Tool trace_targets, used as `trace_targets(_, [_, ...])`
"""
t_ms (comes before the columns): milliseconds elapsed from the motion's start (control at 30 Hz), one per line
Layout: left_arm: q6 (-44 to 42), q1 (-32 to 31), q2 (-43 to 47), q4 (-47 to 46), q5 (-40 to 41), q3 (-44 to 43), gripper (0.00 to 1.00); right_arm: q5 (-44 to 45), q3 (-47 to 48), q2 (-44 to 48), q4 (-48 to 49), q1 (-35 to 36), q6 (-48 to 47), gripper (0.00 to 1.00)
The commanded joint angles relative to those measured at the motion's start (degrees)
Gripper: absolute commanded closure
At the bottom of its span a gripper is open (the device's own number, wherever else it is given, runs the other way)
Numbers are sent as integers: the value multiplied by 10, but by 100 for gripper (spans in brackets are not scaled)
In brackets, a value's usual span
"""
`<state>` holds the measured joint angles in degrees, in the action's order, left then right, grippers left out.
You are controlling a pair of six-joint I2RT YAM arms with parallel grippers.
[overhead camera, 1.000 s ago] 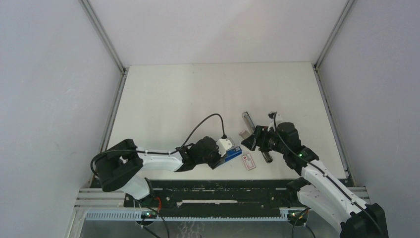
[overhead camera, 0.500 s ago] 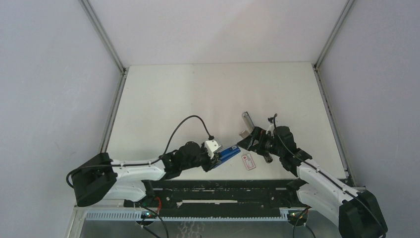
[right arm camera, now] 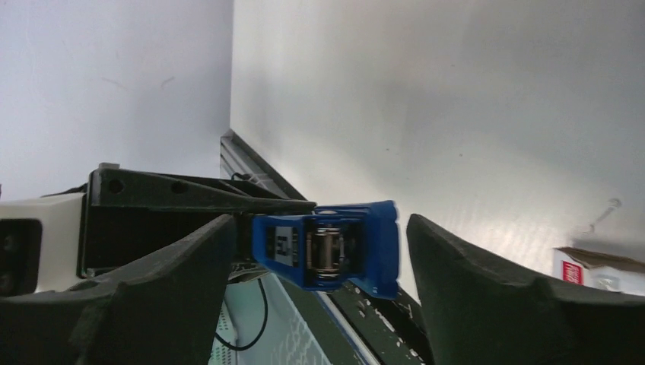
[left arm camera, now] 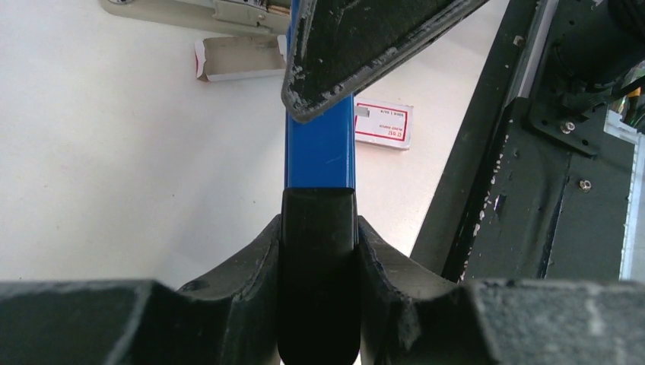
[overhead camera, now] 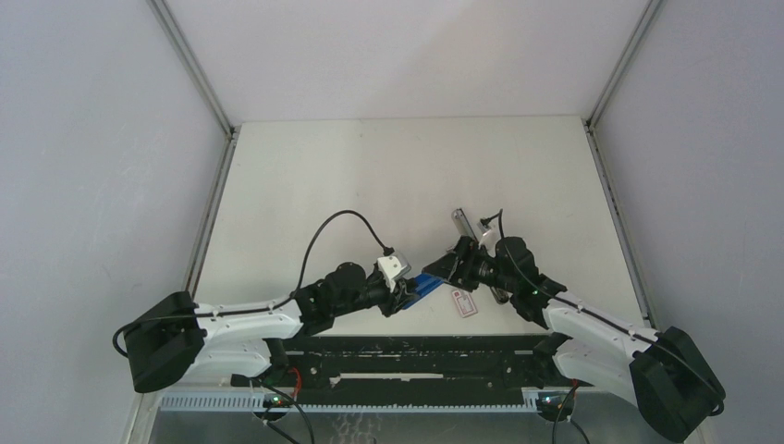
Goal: Load the staples into the stapler
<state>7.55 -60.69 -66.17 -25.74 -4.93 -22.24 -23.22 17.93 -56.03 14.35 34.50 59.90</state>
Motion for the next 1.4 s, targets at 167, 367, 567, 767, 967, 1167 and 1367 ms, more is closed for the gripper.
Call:
trace_targets(167, [18, -4, 31, -92, -10, -6, 88, 28, 2, 9, 85, 24, 44, 79])
trace_targets(367, [68, -3, 58, -92, 7, 8, 30, 38, -3, 36, 86, 16, 32, 100])
trace_targets(567, [162, 2, 118, -12, -4, -11, 5, -51, -3, 65, 134, -18, -9, 100])
trace_targets(767, [257, 58, 151, 84, -90, -47, 2, -173, 16, 88, 182, -32, -49, 100])
trace_targets(967, [305, 82, 153, 71, -197, -50, 0, -235, 36, 108, 210, -32, -64, 100])
trace_targets(1167, [334, 81, 132, 50, -308, -62, 1, -255, 53, 101, 237, -22, -66, 100])
trace_targets(1367, [320, 61, 105, 78, -360, -83, 20, -253, 64, 97, 231, -15, -74, 100])
